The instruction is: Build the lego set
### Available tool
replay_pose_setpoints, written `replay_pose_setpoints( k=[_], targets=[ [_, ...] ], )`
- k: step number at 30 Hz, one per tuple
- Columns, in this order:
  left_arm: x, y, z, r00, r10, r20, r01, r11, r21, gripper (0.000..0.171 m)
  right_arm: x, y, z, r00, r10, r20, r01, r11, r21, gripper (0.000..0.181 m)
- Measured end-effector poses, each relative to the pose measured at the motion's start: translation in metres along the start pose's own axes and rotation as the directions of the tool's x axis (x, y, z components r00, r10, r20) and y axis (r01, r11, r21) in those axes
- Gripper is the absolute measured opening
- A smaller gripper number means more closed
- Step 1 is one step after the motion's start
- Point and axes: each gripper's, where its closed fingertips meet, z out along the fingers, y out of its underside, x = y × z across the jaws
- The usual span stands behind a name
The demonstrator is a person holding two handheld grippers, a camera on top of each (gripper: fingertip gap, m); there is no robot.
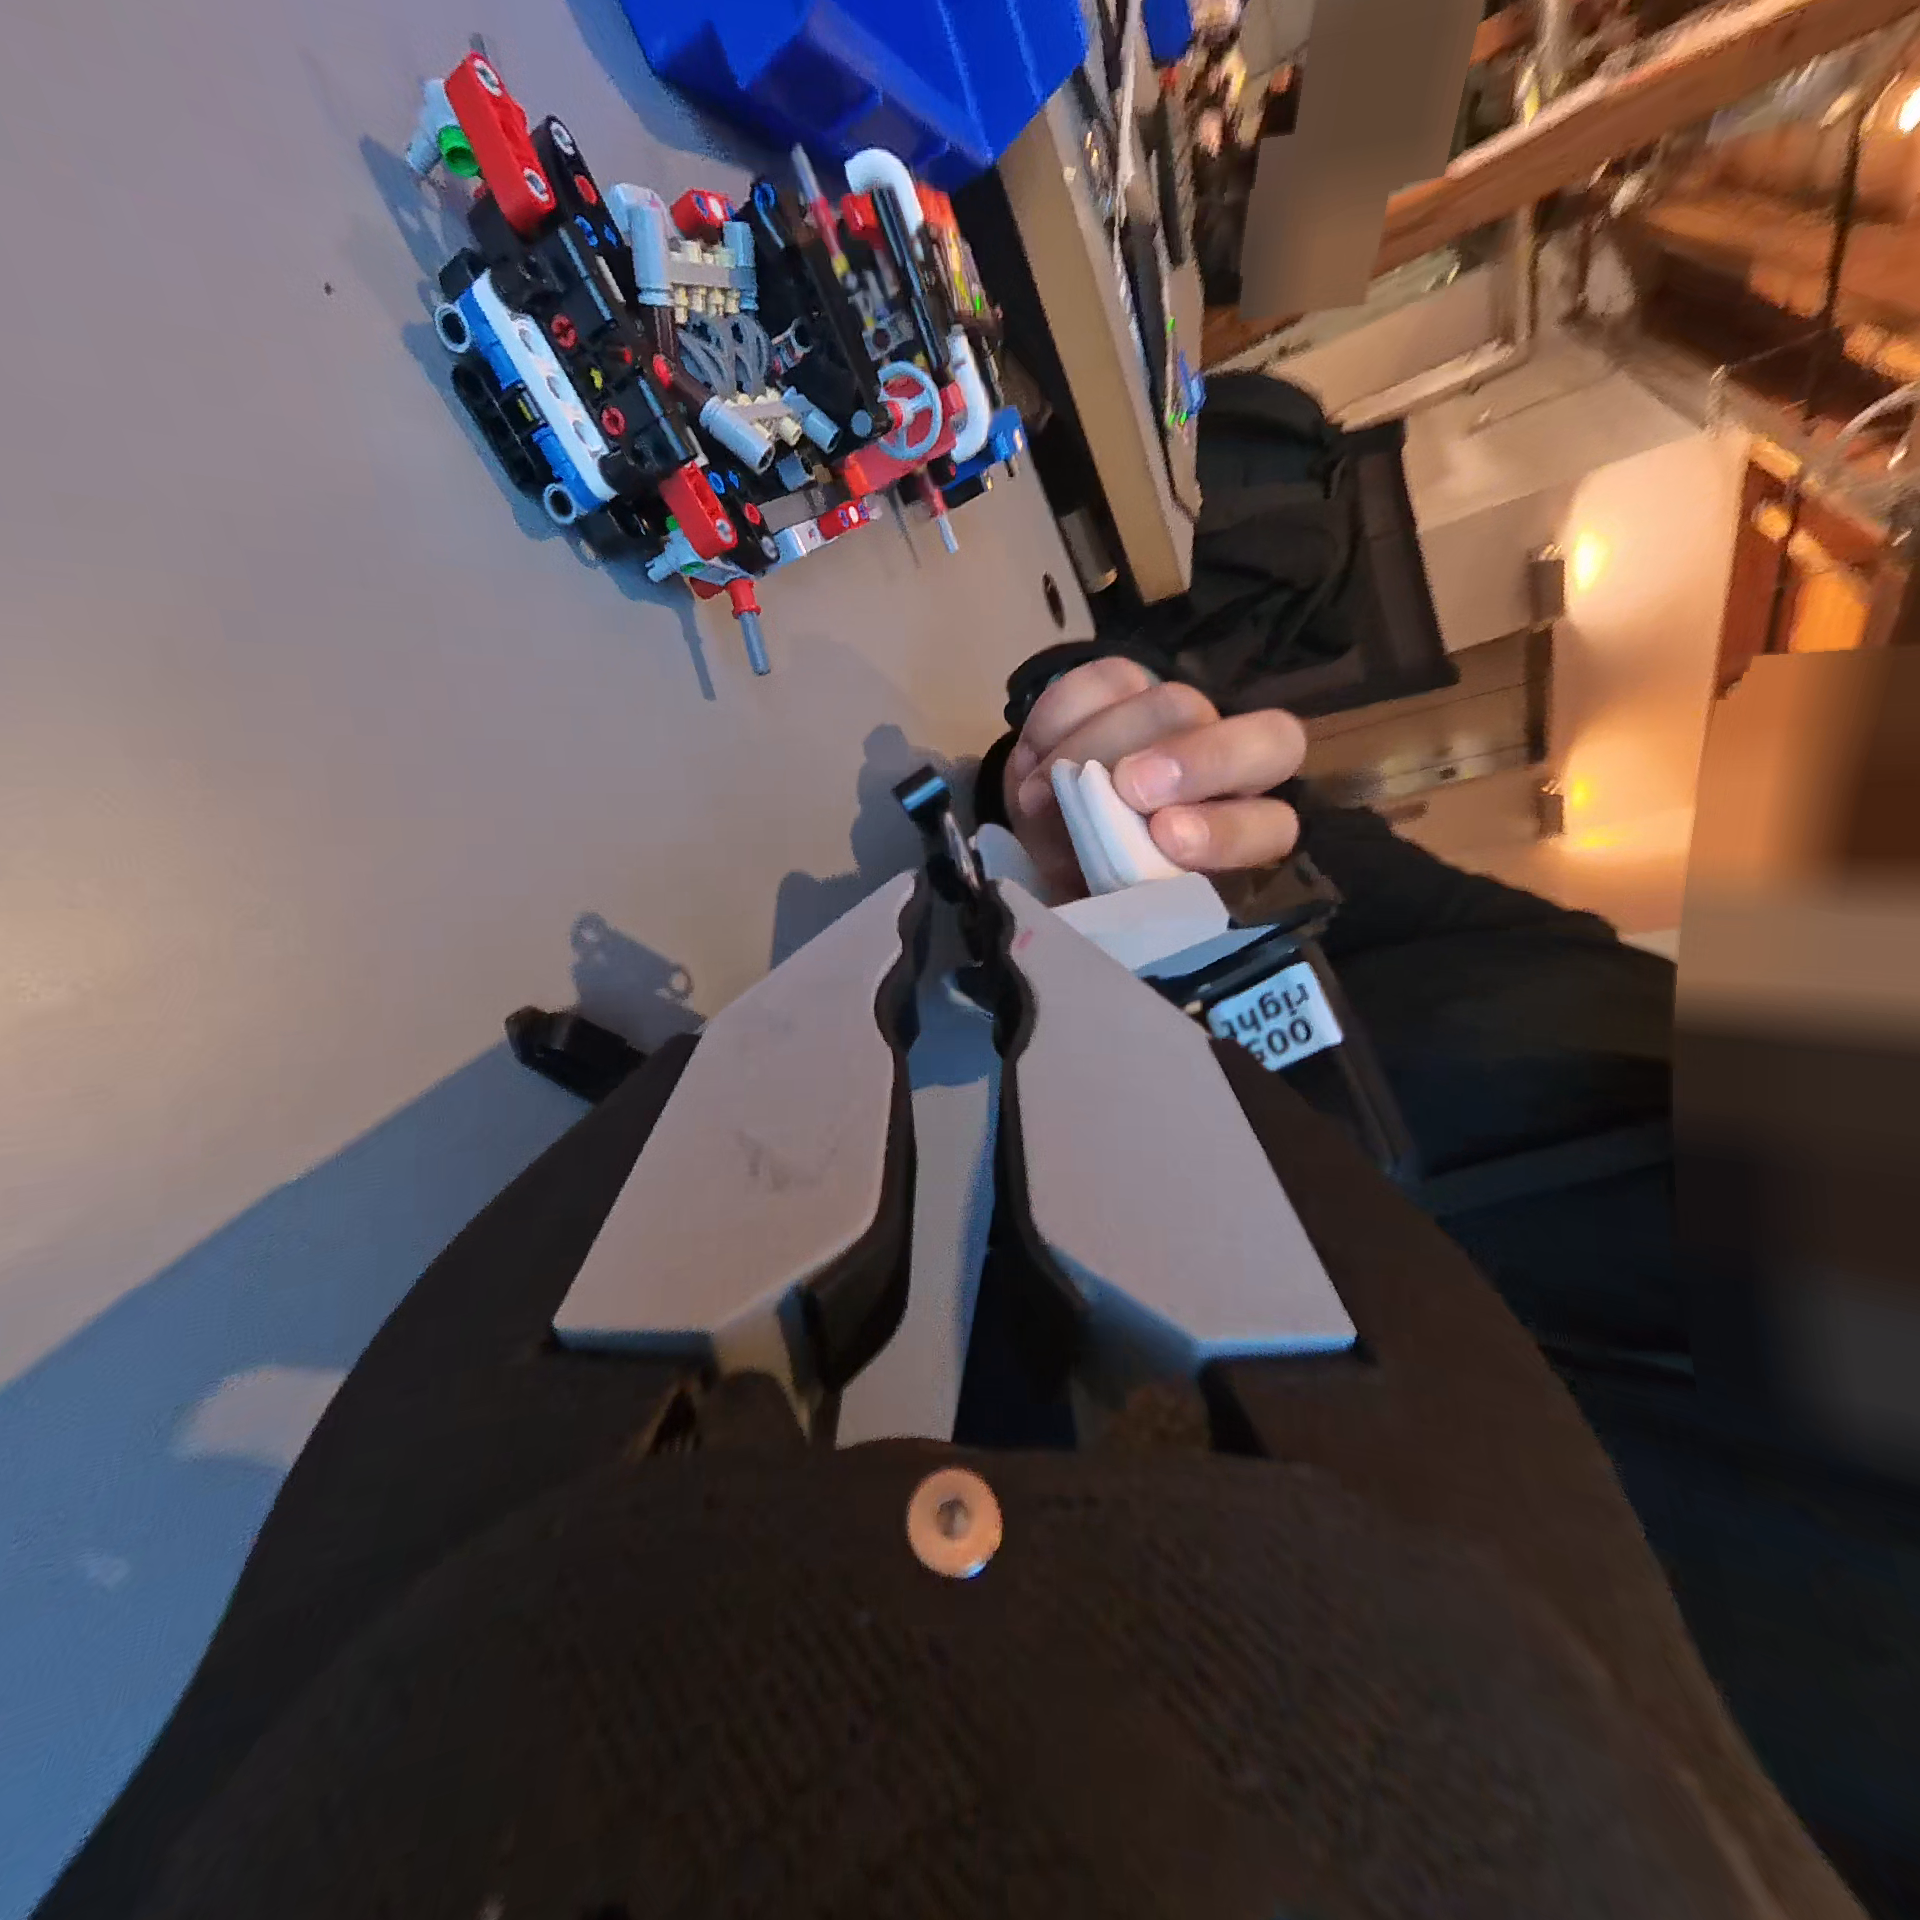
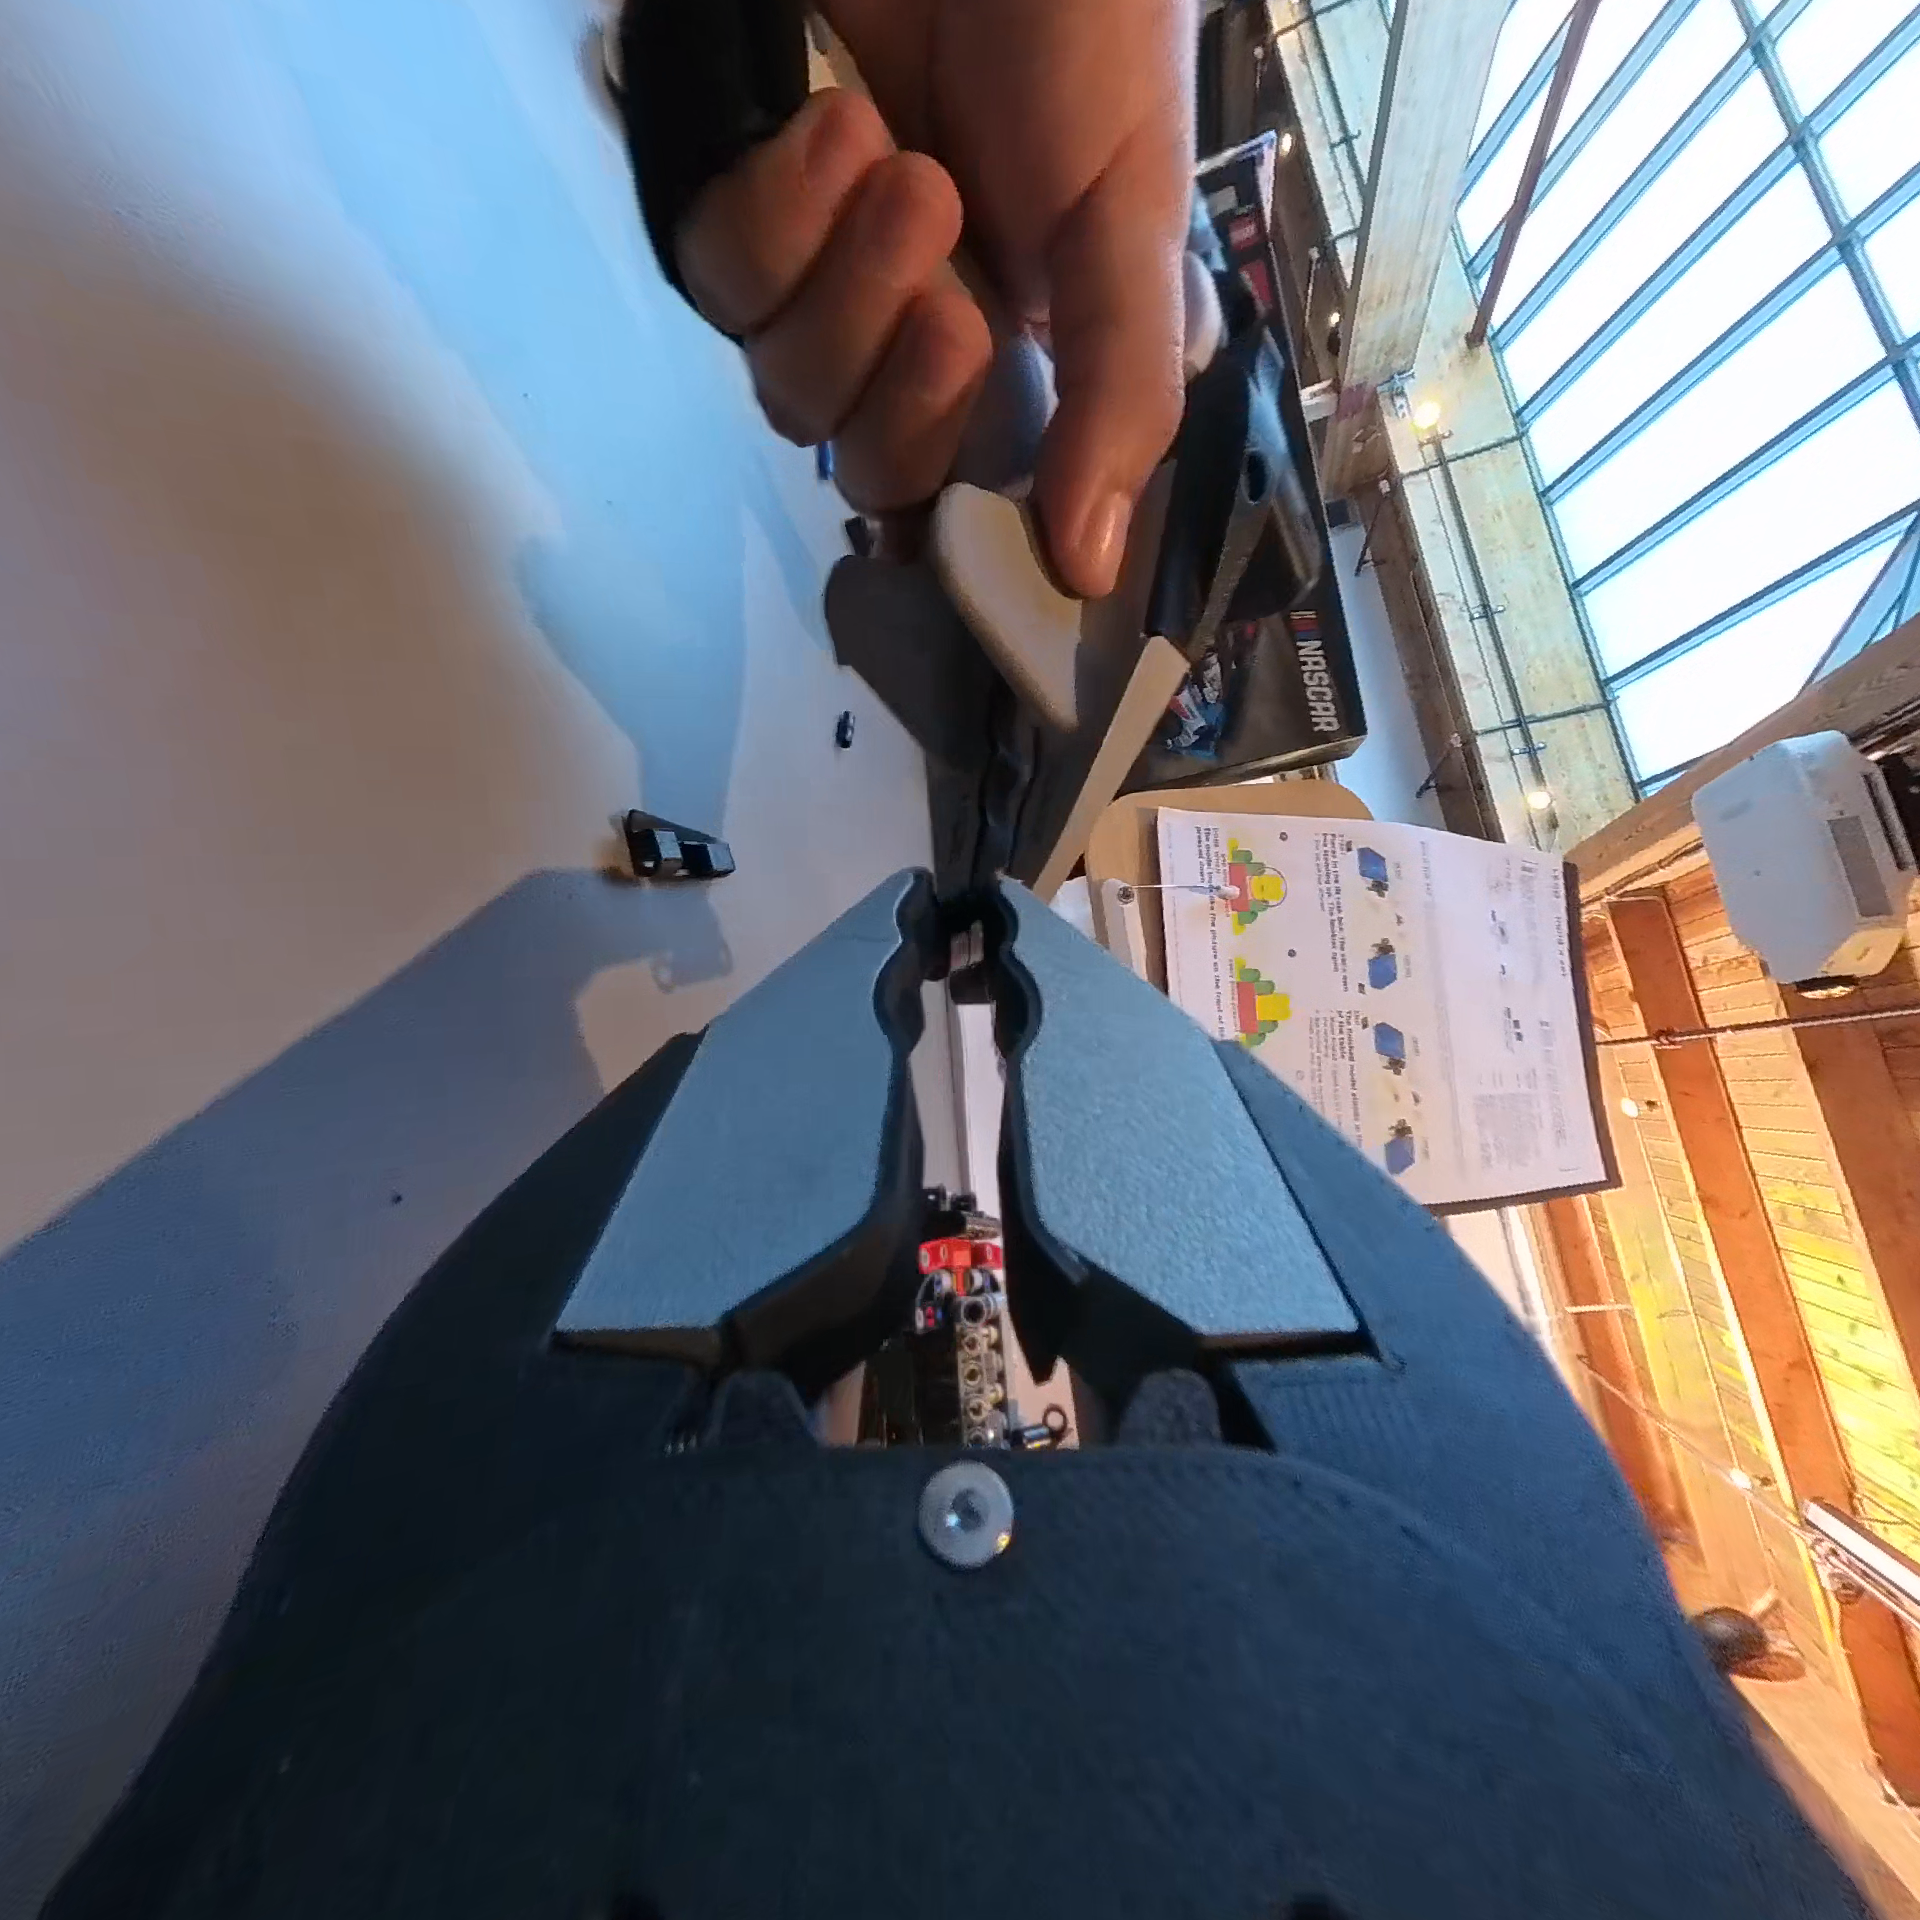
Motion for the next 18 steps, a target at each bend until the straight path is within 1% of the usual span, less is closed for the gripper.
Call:
replay_pose_setpoints(
  k=[1, 2, 3, 5, 6, 7, 8, 9, 10, 11, 13, 14, 15, 16, 18],
  targets=[
    [-0.002, -0.001, -0.003, 0.999, 0.024, 0.034, -0.023, 0.999, -0.033, 0.005, -0.001, 0.0, 0.0, 1.0, 0.014, 0.007, -0.014, 1.0, 0.005, 0.007],
    [-0.009, -0.006, -0.01, 0.993, 0.06, 0.1, -0.053, 0.996, -0.066, 0.004, -0.001, 0.0, 0.0, 1.0, 0.03, 0.008, -0.031, 0.999, 0.009, 0.012],
    [-0.02, -0.007, -0.018, 0.977, 0.114, 0.183, -0.089, 0.986, -0.139, 0.004, -0.001, 0.0, 0.0, 0.999, 0.051, 0.014, -0.051, 0.999, 0.013, 0.013],
    [-0.046, -0.005, -0.037, 0.907, 0.243, 0.343, -0.114, 0.928, -0.356, 0.004, -0.007, 0.003, 0.001, 0.99, 0.123, 0.073, -0.124, 0.992, 0.014, 0.013],
    [-0.058, -0.009, -0.045, 0.854, 0.309, 0.417, -0.114, 0.895, -0.43, 0.004, -0.011, 0.006, 0.002, 0.979, 0.165, 0.116, -0.166, 0.986, 0.004, 0.013],
    [-0.063, -0.011, -0.05, 0.818, 0.363, 0.447, -0.11, 0.86, -0.498, 0.004, -0.016, 0.009, 0.003, 0.968, 0.198, 0.154, -0.199, 0.98, -0.011, 0.012],
    [-0.064, -0.012, -0.051, 0.788, 0.41, 0.458, -0.102, 0.822, -0.561, 0.004, -0.018, 0.012, 0.004, 0.961, 0.216, 0.171, -0.215, 0.976, -0.026, 0.011],
    [-0.069, -0.015, -0.054, 0.74, 0.469, 0.481, -0.094, 0.781, -0.617, 0.003, -0.018, 0.015, 0.005, 0.96, 0.223, 0.172, -0.22, 0.975, -0.035, 0.011],
    [-0.073, -0.015, -0.057, 0.686, 0.537, 0.491, -0.081, 0.726, -0.682, 0.003, -0.017, 0.015, 0.005, 0.959, 0.226, 0.171, -0.224, 0.974, -0.034, 0.01],
    [-0.077, -0.012, -0.059, 0.649, 0.593, 0.476, -0.058, 0.663, -0.746, 0.004, -0.017, 0.015, 0.004, 0.957, 0.233, 0.174, -0.232, 0.972, -0.03, 0.009],
    [-0.087, -0.008, -0.064, 0.572, 0.686, 0.451, 0.002, 0.548, -0.836, 0.004, -0.016, 0.015, 0.003, 0.953, 0.247, 0.177, -0.246, 0.969, -0.03, 0.008],
    [-0.091, -0.002, -0.064, 0.558, 0.716, 0.419, 0.03, 0.487, -0.873, 0.004, -0.015, 0.015, 0.002, 0.952, 0.249, 0.176, -0.248, 0.968, -0.029, 0.007],
    [-0.094, 0.004, -0.063, 0.558, 0.734, 0.386, 0.05, 0.435, -0.899, 0.004, -0.015, 0.015, 0.001, 0.952, 0.25, 0.175, -0.249, 0.968, -0.027, 0.006],
    [-0.098, 0.006, -0.062, 0.55, 0.748, 0.373, 0.066, 0.406, -0.912, 0.005, -0.014, 0.015, 0.001, 0.952, 0.251, 0.174, -0.25, 0.968, -0.027, 0.006],
    [-0.099, 0.007, -0.061, 0.539, 0.766, 0.35, 0.083, 0.366, -0.927, 0.005, -0.013, 0.015, 0.0, 0.952, 0.253, 0.171, -0.252, 0.967, -0.026, 0.006]
  ],
)
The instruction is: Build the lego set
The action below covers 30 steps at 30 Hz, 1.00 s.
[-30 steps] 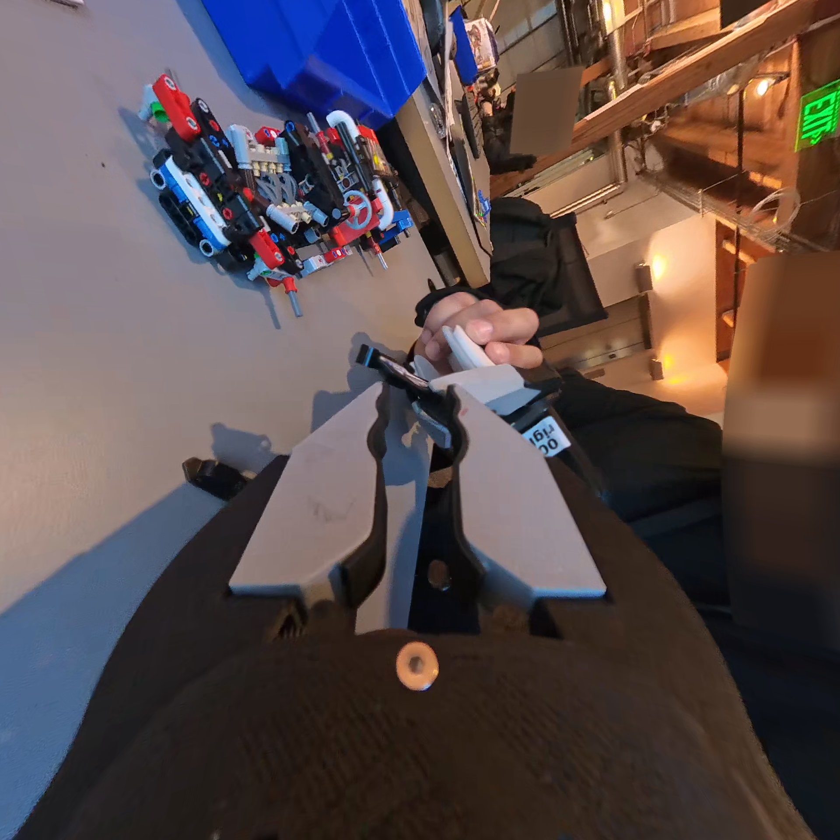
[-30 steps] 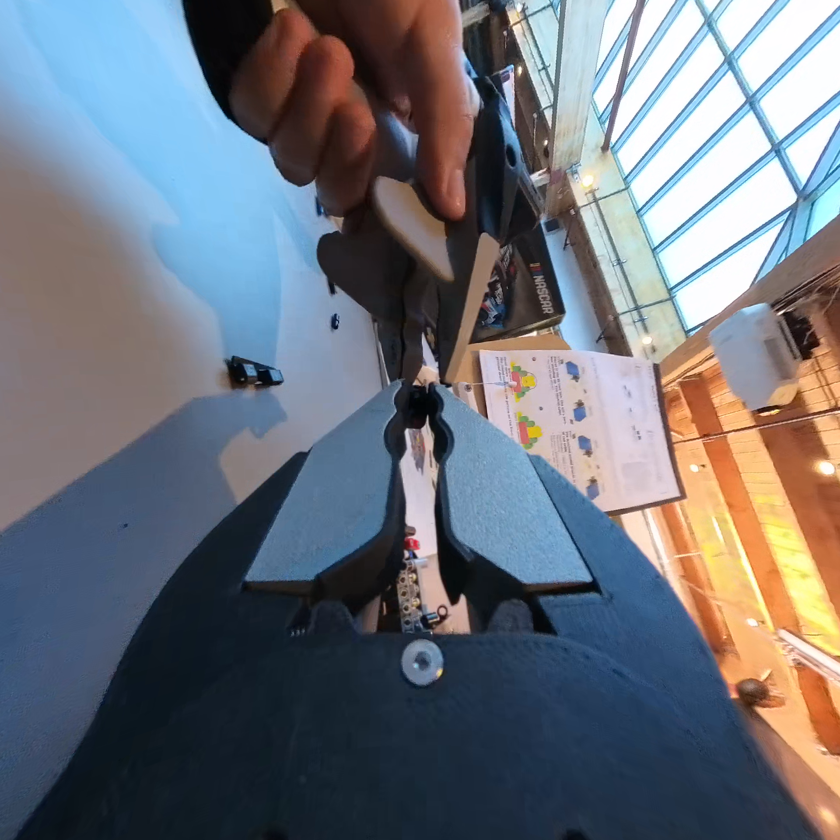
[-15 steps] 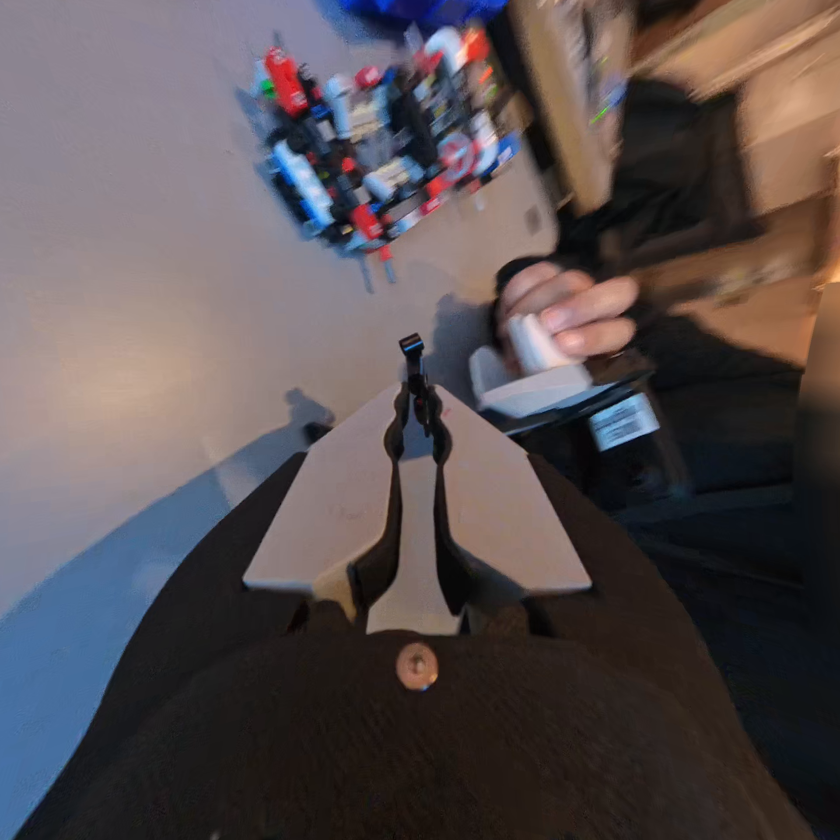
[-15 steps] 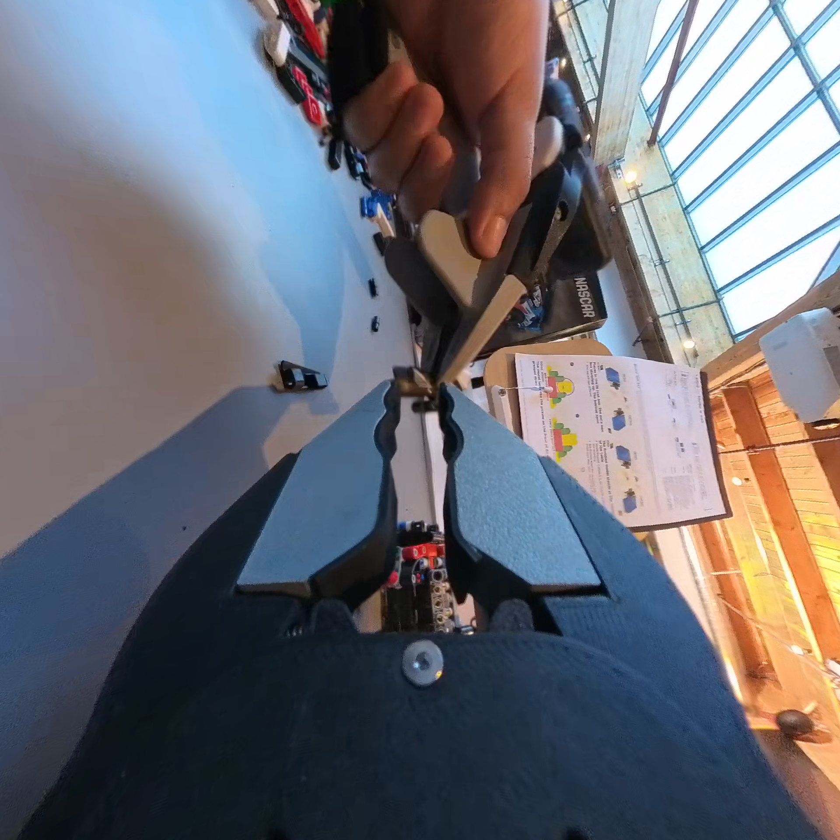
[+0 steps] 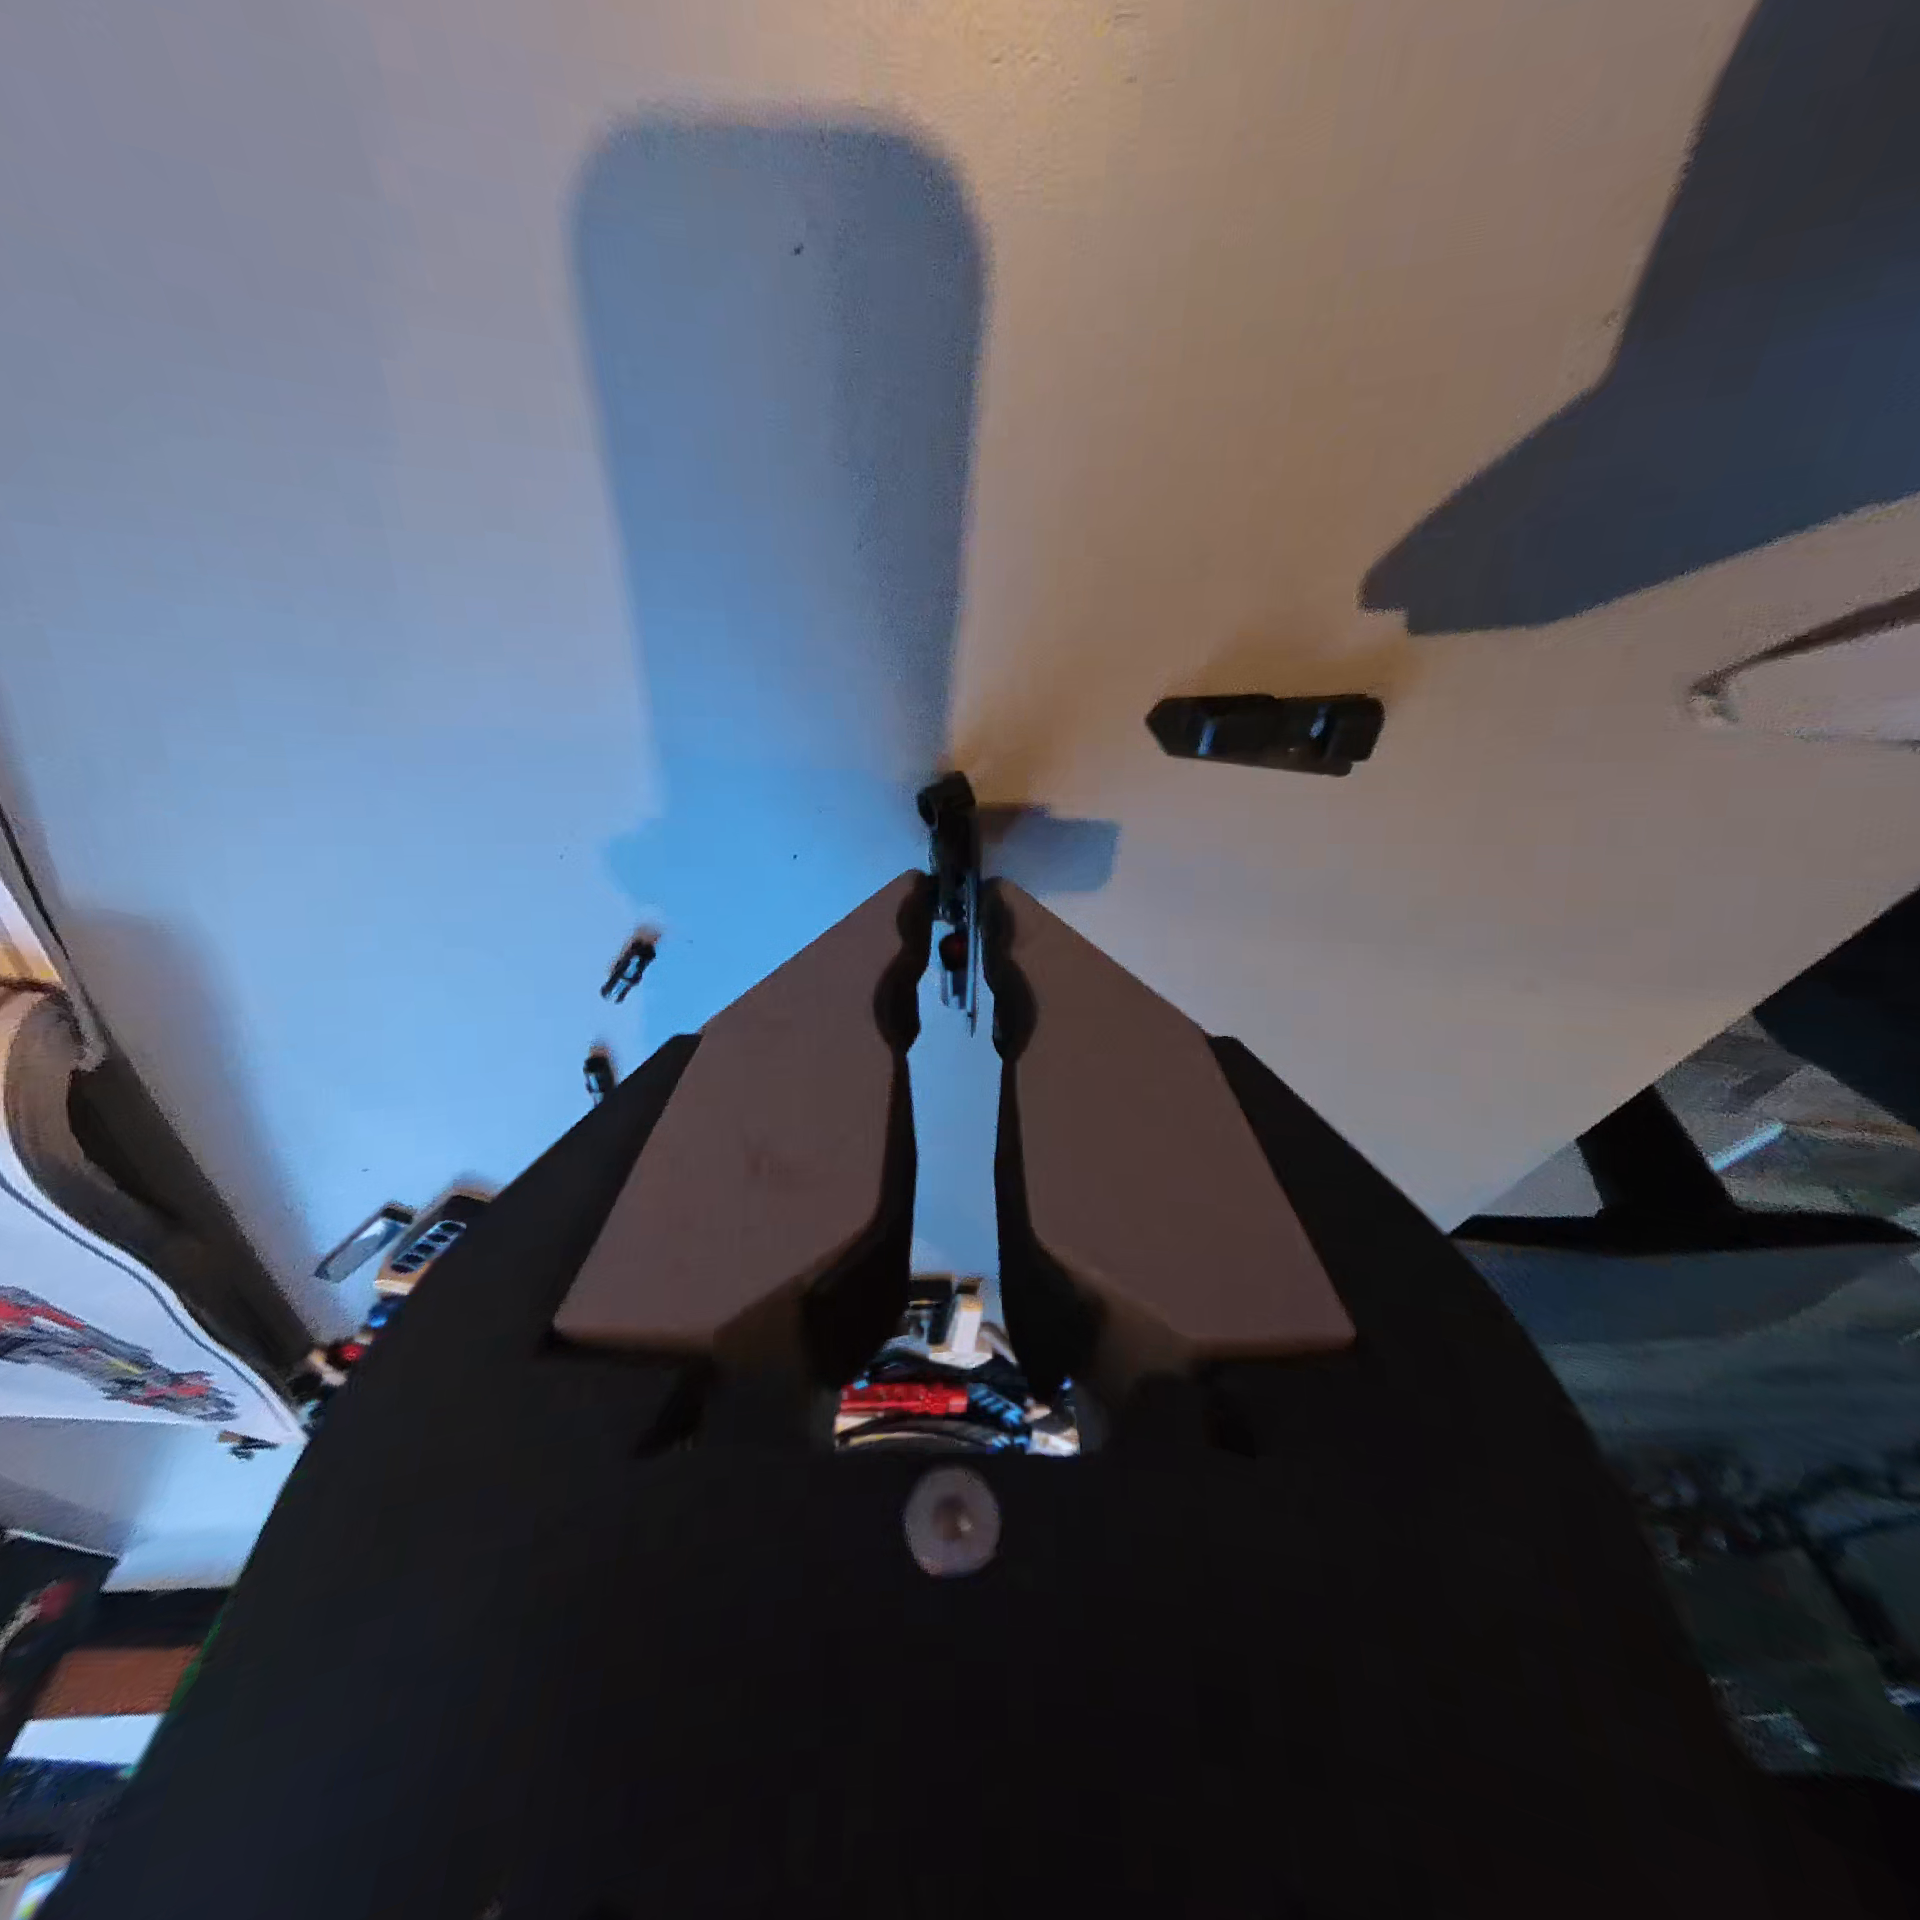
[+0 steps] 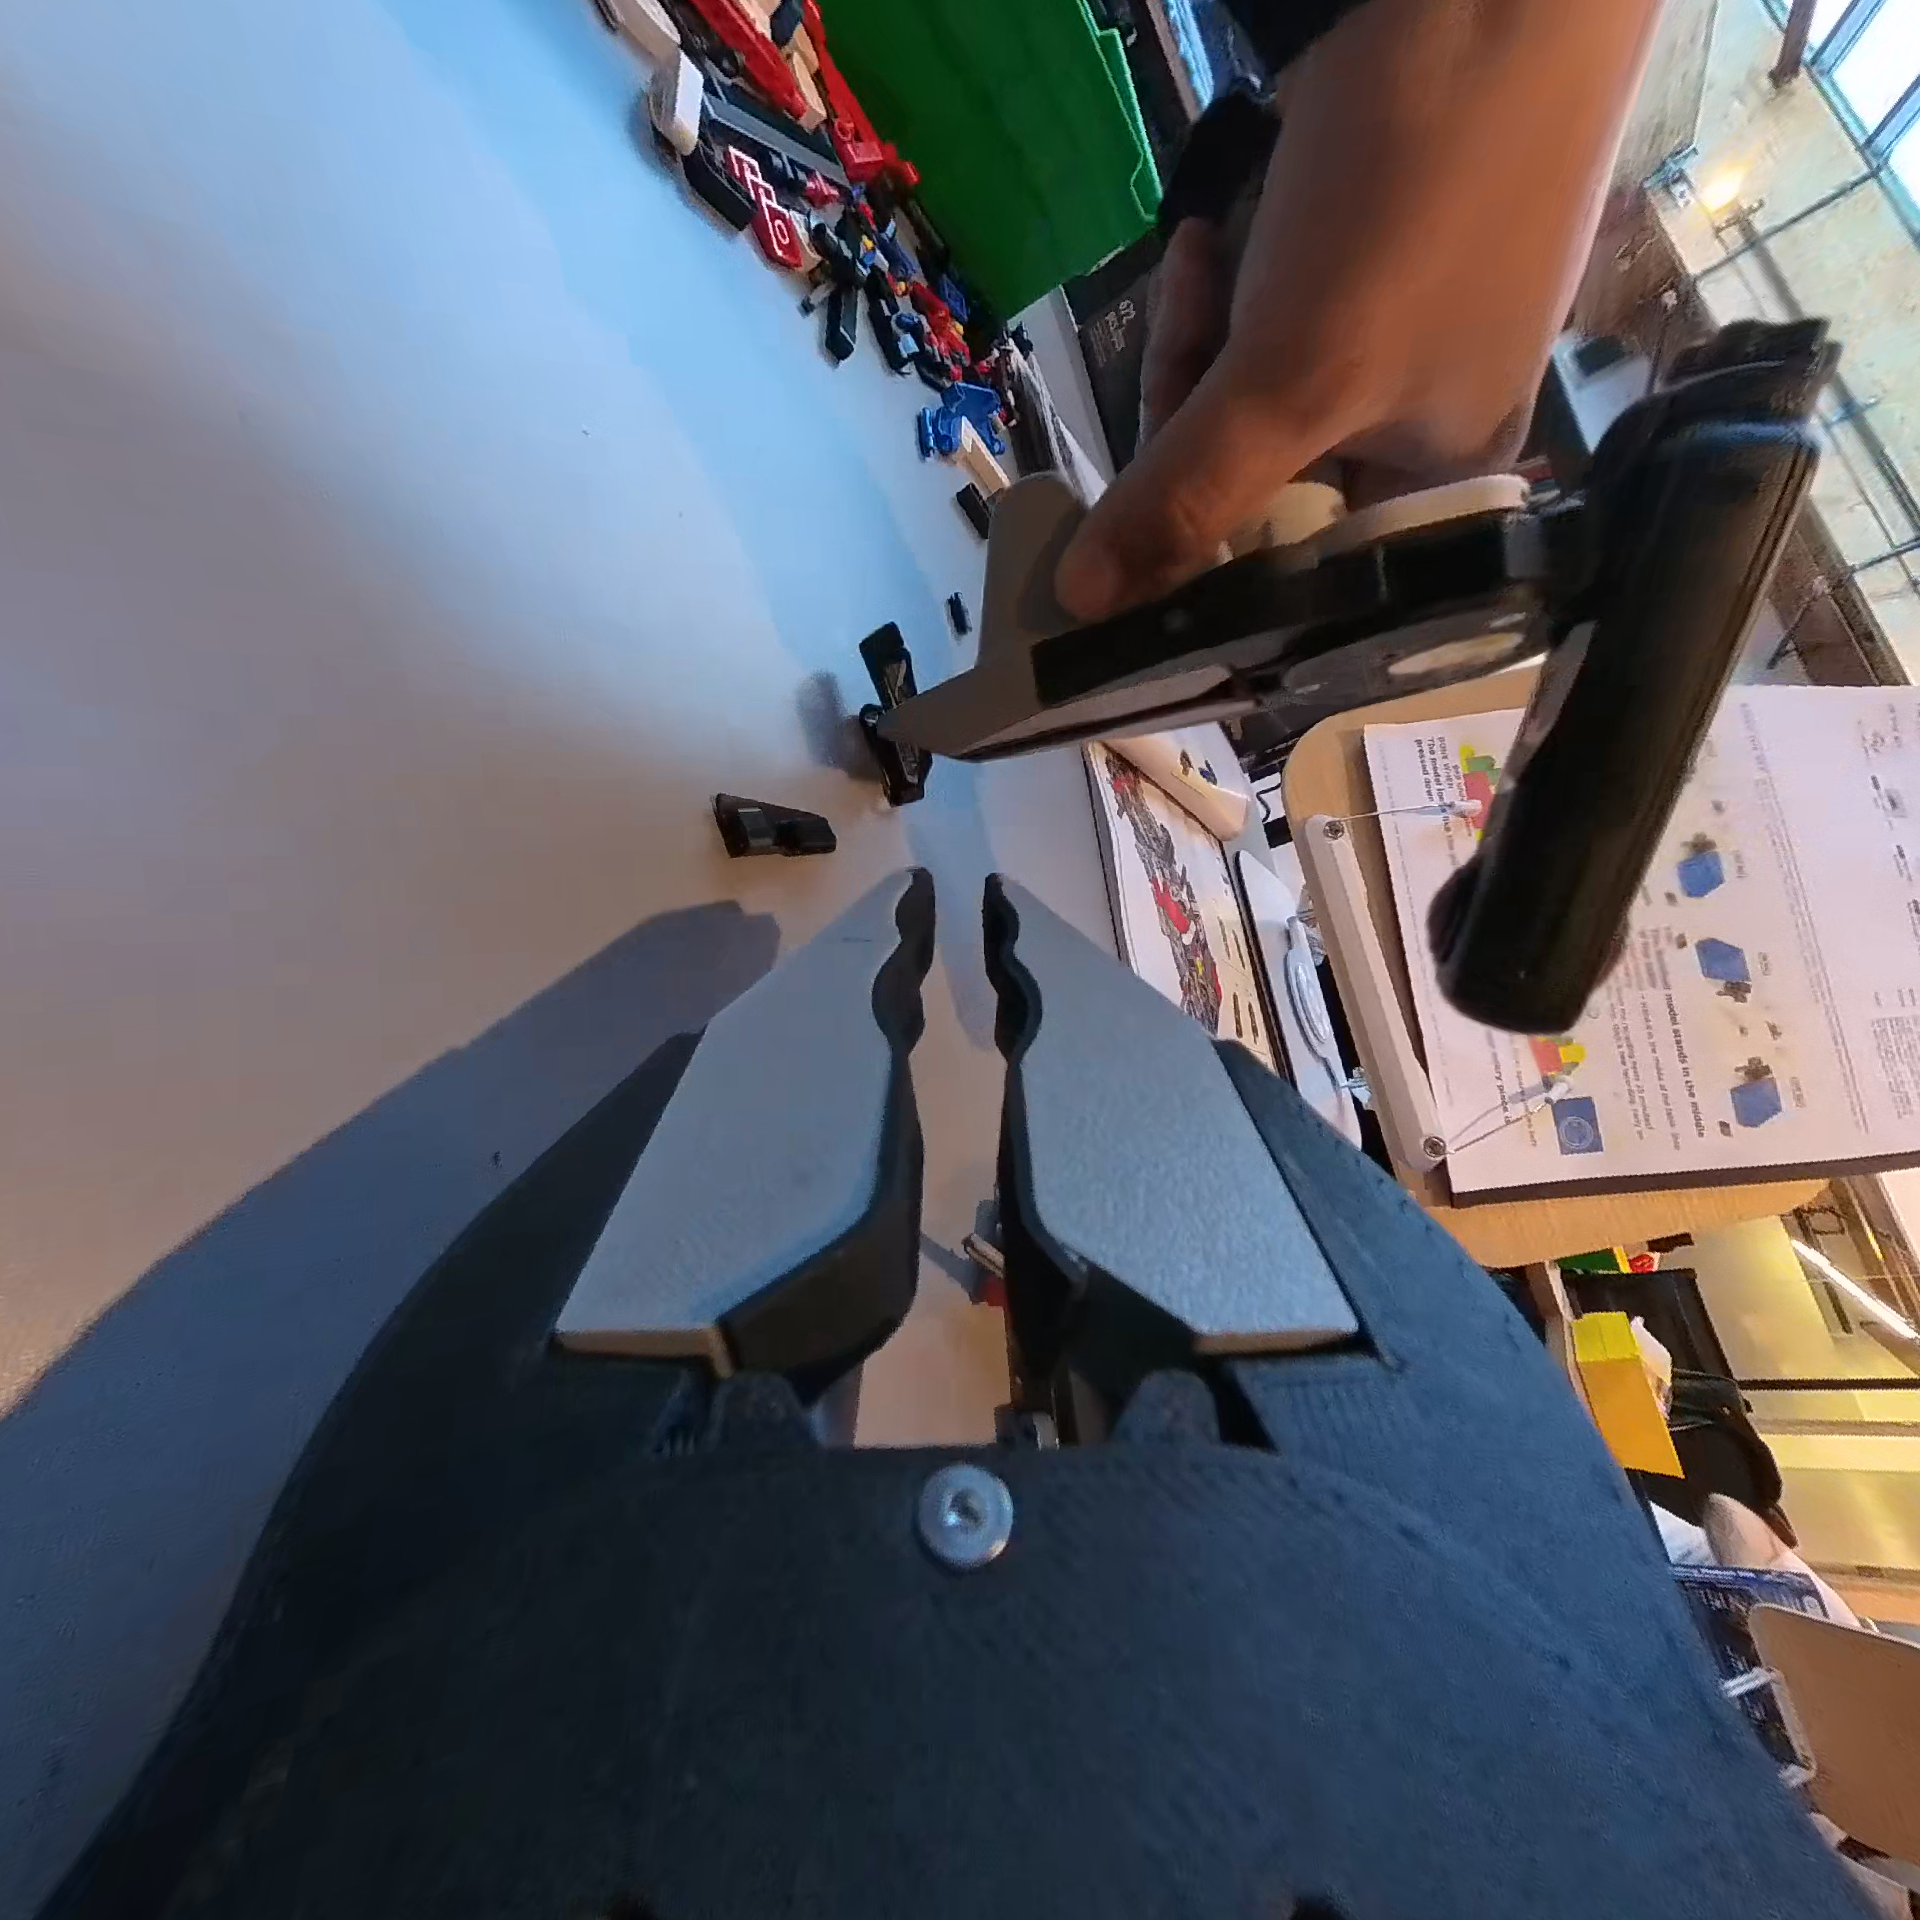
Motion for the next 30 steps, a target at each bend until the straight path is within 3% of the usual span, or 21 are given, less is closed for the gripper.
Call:
replay_pose_setpoints(
  k=[12, 17, 19, 24, 28, 30],
  targets=[
    [0.005, -0.002, -0.016, 0.995, -0.042, -0.091, 0.054, 0.991, 0.126, 0.016, 0.002, 0.0, -0.004, 0.999, 0.036, 0.006, -0.036, 0.999, 0.009, 0.005],
    [-0.003, 0.015, -0.033, 0.996, -0.091, -0.027, 0.094, 0.973, 0.212, 0.017, 0.001, 0.002, -0.004, 0.995, 0.09, 0.034, -0.09, 0.996, 0.008, 0.004],
    [-0.003, 0.018, -0.049, 0.992, -0.129, -0.014, 0.126, 0.933, 0.337, 0.017, 0.003, 0.004, -0.006, 0.986, 0.159, 0.056, -0.16, 0.987, 0.007, 0.004],
    [-0.032, 0.006, -0.085, 0.967, -0.243, 0.073, 0.137, 0.742, 0.656, 0.017, 0.015, 0.007, -0.014, 0.92, 0.375, 0.11, -0.382, 0.923, 0.047, 0.004],
    [-0.062, -0.011, -0.079, 0.958, -0.279, -0.065, 0.253, 0.718, 0.648, 0.031, 0.032, 0.022, -0.015, 0.84, 0.529, 0.122, -0.537, 0.842, 0.047, 0.005],
    [-0.057, -0.013, -0.073, 0.948, -0.271, -0.169, 0.315, 0.712, 0.627, 0.035, 0.039, 0.028, -0.017, 0.778, 0.611, 0.144, -0.622, 0.781, 0.046, 0.008]
  ],
)
